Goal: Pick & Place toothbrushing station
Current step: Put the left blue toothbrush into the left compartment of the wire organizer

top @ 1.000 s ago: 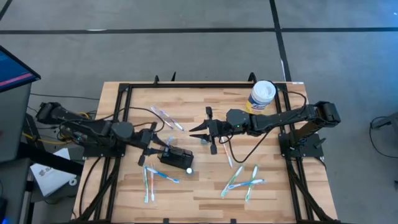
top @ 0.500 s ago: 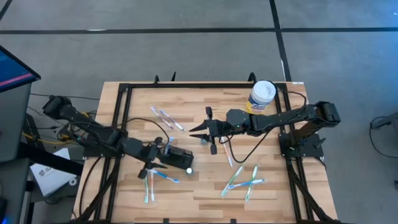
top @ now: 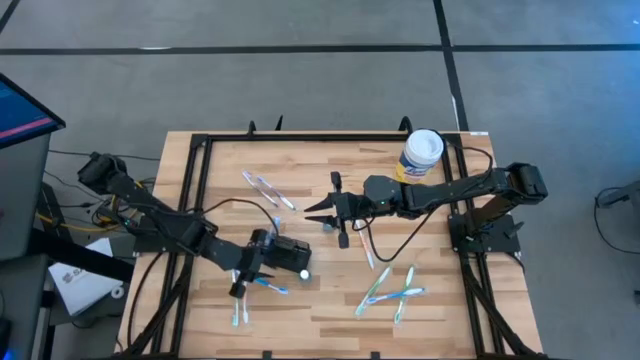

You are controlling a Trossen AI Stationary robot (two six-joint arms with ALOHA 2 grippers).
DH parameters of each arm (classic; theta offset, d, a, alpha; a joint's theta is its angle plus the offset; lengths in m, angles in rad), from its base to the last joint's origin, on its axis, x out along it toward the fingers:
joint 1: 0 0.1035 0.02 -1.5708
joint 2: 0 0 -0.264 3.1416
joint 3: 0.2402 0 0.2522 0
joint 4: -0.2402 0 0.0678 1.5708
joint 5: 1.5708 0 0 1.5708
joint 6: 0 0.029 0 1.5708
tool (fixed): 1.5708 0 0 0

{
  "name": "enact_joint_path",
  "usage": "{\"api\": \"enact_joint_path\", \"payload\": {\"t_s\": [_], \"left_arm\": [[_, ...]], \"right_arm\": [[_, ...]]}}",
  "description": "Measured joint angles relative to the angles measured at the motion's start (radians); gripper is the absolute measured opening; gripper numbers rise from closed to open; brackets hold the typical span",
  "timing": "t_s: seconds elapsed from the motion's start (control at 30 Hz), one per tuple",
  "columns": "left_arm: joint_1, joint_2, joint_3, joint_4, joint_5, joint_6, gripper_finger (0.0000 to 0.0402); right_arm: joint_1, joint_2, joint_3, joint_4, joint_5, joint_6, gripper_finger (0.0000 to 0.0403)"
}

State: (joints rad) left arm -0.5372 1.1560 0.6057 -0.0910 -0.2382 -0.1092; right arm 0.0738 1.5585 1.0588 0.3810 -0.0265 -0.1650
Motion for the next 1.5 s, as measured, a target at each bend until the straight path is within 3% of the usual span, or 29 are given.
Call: {"api": "enact_joint_path", "payload": {"t_s": [0.1,0.33,0.57,0.7,1.2,1.5], "left_arm": [[-0.022,-0.01,0.006,0.003,-0.027,0.023,0.009],[-0.115,-0.049,0.006,-0.041,-0.223,0.053,0.009],[-0.142,0.009,0.011,-0.047,-0.25,0.036,0.009],[-0.143,0.078,0.083,-0.099,-0.274,0.021,0.009],[-0.233,0.436,0.463,-0.697,-0.342,-0.207,0.009],[-0.247,0.584,0.534,-0.843,-0.287,-0.236,0.009]], "right_arm": [[0.0,0.0,0.0,-0.001,0.0,0.0,0.0067],[0.0,0.0,0.0,-0.004,0.0,0.0,0.0067],[0.0,0.0,0.0,-0.004,0.0,0.0,0.0067],[0.0,0.0,0.0,-0.004,0.0,0.0,0.0067],[0.0,0.0,0.0,-0.007,0.0,0.0,0.0067],[0.0,0.0,0.0,-0.004,0.0,0.0,0.0067]]}}
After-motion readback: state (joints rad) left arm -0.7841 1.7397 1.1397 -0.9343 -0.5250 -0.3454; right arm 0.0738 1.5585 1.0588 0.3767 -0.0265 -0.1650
